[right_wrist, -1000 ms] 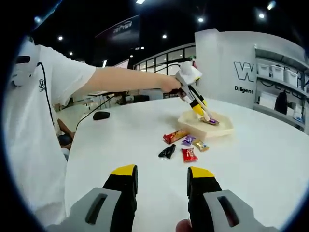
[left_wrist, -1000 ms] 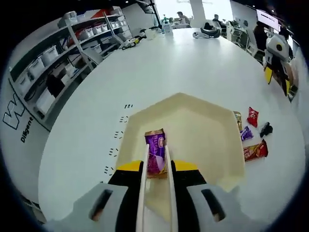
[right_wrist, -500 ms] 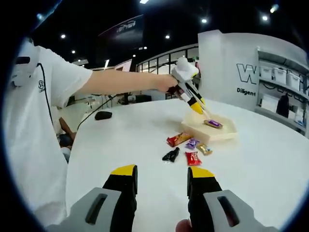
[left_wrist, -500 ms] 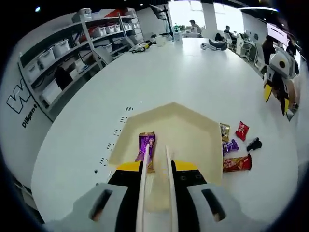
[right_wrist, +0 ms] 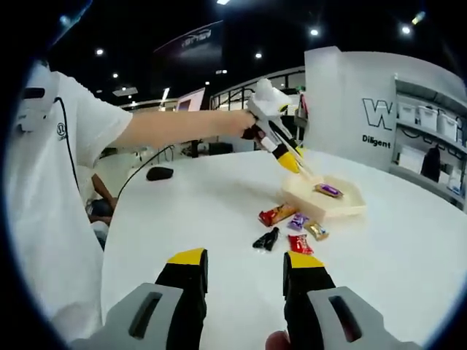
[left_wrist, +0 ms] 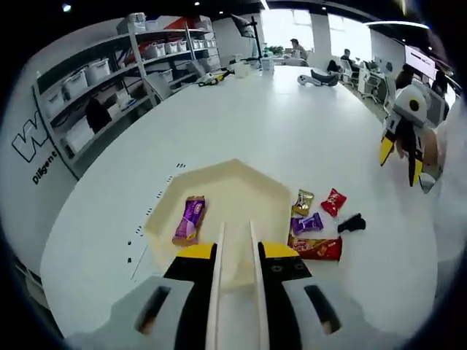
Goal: Place the target food into the container with the food tongs after gripping and lifting it, then release it inside without dropping or visibly crushing the food.
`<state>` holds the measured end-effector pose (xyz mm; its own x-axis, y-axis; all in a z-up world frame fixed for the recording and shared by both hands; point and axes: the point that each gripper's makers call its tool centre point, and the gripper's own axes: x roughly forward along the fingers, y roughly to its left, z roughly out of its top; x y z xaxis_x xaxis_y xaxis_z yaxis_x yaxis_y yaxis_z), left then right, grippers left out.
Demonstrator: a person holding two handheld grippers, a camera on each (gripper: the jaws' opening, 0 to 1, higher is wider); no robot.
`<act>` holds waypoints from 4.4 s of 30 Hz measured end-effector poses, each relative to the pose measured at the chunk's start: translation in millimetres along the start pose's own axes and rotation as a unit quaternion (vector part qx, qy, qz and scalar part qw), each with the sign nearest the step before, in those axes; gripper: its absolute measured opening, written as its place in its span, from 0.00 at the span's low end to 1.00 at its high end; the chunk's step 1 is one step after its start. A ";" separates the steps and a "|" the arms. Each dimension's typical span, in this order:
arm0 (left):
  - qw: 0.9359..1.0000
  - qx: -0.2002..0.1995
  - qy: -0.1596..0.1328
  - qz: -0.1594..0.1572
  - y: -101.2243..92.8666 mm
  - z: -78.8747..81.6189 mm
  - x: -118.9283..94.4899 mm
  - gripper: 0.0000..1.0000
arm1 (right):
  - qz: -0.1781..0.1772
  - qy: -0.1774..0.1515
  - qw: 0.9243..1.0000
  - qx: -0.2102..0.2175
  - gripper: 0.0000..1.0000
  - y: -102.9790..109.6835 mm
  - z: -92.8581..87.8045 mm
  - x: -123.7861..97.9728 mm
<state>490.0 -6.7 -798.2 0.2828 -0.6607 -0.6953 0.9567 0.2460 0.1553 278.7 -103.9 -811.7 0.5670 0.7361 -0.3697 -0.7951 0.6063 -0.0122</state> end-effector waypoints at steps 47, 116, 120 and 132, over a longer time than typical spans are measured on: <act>0.997 0.000 -0.074 -0.009 -105.2 -12.1 -29.8 0.21 | 0.013 -0.003 1.000 -0.001 0.36 10.4 -5.5 7.4; 0.999 -0.026 -0.023 -0.005 -110.4 -49.7 -15.4 0.21 | 0.013 -0.001 1.000 0.009 0.36 10.2 -12.6 11.1; 0.999 -0.025 -0.021 -0.011 -115.6 -49.7 -9.4 0.21 | 0.014 -0.001 1.000 0.008 0.36 11.1 -12.2 10.5; 0.999 -0.042 -0.008 0.000 -107.9 -62.5 -19.6 0.21 | 0.014 -0.002 1.000 0.009 0.36 10.3 -12.9 11.1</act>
<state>376.9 24.0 -845.1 0.2853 -0.6711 -0.6843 0.9475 0.3052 0.0957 274.0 -93.3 -827.9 0.5447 0.7541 -0.3668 -0.8070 0.5903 0.0152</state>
